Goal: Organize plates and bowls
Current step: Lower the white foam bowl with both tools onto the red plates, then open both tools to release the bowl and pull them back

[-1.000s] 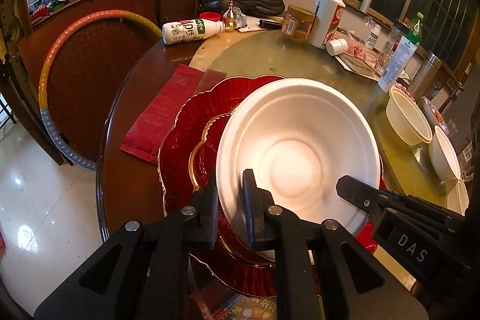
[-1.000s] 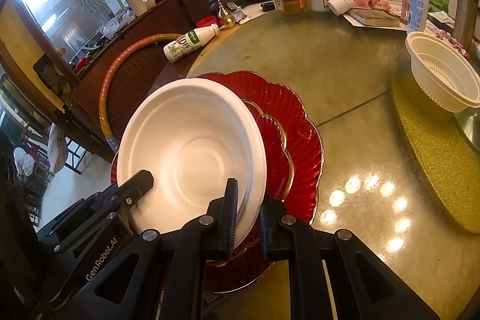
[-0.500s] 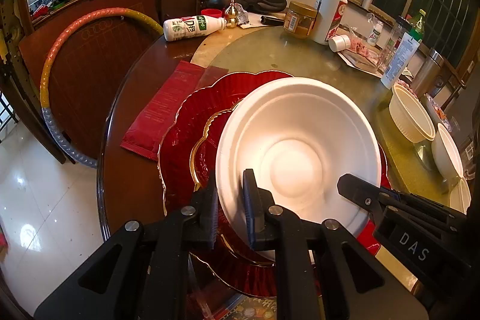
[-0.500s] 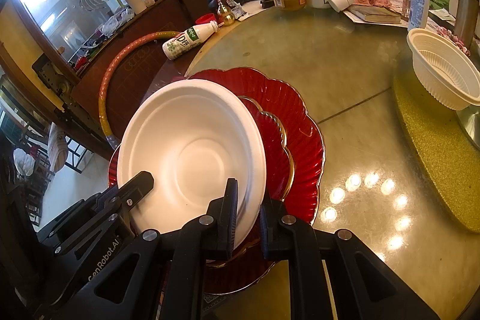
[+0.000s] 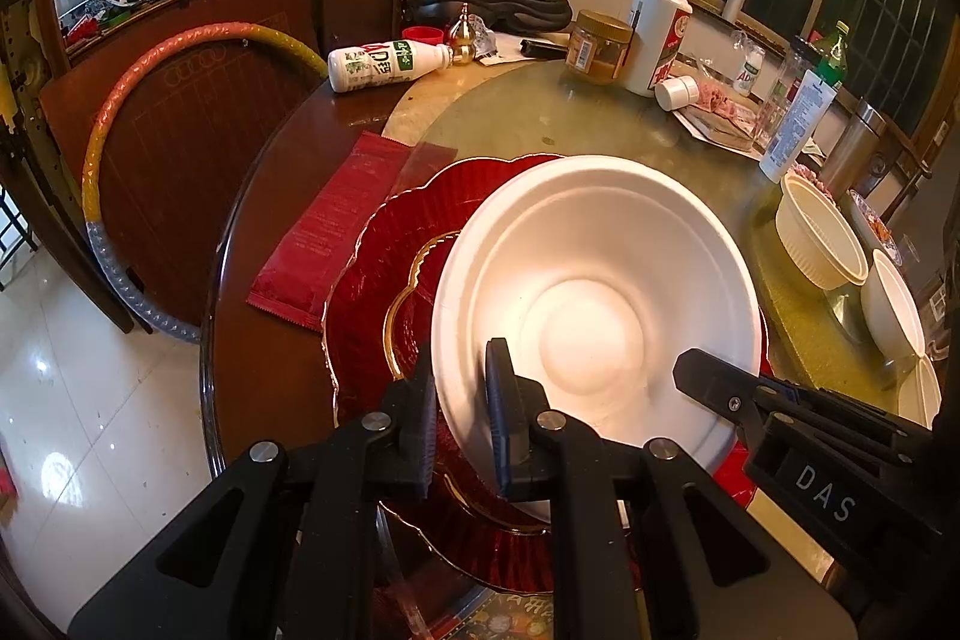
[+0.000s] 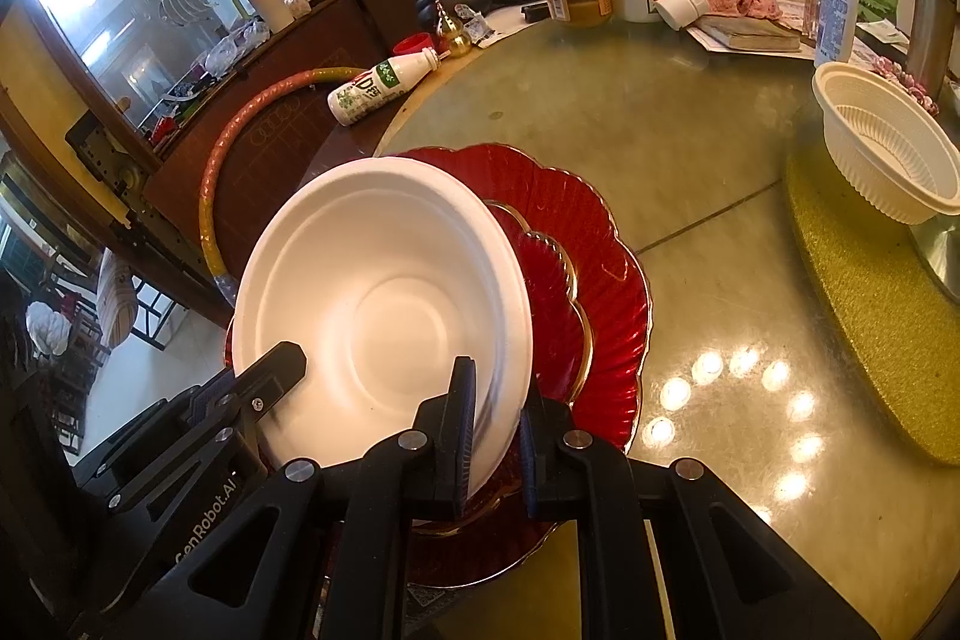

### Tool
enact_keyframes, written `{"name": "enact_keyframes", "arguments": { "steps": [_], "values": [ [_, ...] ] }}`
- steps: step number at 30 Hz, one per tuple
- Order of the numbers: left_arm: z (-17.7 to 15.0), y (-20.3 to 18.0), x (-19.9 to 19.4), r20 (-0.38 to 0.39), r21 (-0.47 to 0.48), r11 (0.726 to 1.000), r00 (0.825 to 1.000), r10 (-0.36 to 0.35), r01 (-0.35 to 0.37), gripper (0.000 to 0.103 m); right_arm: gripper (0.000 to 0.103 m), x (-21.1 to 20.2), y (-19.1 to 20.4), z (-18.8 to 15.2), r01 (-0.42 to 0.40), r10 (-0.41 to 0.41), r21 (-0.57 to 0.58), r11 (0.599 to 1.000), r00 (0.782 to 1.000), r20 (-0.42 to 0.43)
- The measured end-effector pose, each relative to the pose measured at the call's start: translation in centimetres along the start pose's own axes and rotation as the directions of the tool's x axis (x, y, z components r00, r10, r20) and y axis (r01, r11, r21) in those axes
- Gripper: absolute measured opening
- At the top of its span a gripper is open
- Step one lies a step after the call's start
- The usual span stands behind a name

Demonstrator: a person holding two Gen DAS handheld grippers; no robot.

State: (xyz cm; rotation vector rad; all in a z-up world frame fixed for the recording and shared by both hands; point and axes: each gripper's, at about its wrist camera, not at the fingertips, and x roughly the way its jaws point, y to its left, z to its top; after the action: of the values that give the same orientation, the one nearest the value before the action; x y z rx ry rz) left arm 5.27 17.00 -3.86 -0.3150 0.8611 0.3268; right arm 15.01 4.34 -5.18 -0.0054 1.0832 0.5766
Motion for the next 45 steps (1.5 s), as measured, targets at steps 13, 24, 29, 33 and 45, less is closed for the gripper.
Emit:
{"name": "enact_keyframes", "arguments": {
  "steps": [13, 24, 29, 33, 45],
  "values": [
    [0.5, 1.2, -0.9, 0.025, -0.096, 0.995, 1.000, -0.019, 0.021, 0.034, 0.021, -0.8, -0.2, 0.0, -0.018, 0.018, 0.023, 1.000, 1.000, 0.011],
    [2.3, 0.9, -4.6, 0.177, -0.202, 0.964, 0.974, -0.141, 0.176, 0.081, 0.073, -5.5, -3.5, -0.1, -0.106, 0.087, 0.131, 0.986, 0.986, 0.141],
    [2.7, -3.5, -4.2, 0.139, -0.104, 0.968, 0.967, -0.212, 0.227, 0.081, 0.073, -7.3, -7.6, -1.1, -0.128, 0.097, 0.216, 0.968, 0.984, 0.151],
    [2.1, -8.3, -3.8, 0.075, -0.016, 0.958, 0.956, -0.283, 0.285, 0.081, 0.073, -9.5, -10.9, -2.4, -0.102, 0.059, 0.254, 0.962, 0.984, 0.169],
    [-1.9, -26.1, -4.0, -0.167, 0.265, 0.842, 0.882, -0.440, 0.470, 0.081, 0.073, -21.7, -25.3, -9.8, 0.023, -0.177, 0.484, 0.875, 0.945, 0.275]
  ]
}}
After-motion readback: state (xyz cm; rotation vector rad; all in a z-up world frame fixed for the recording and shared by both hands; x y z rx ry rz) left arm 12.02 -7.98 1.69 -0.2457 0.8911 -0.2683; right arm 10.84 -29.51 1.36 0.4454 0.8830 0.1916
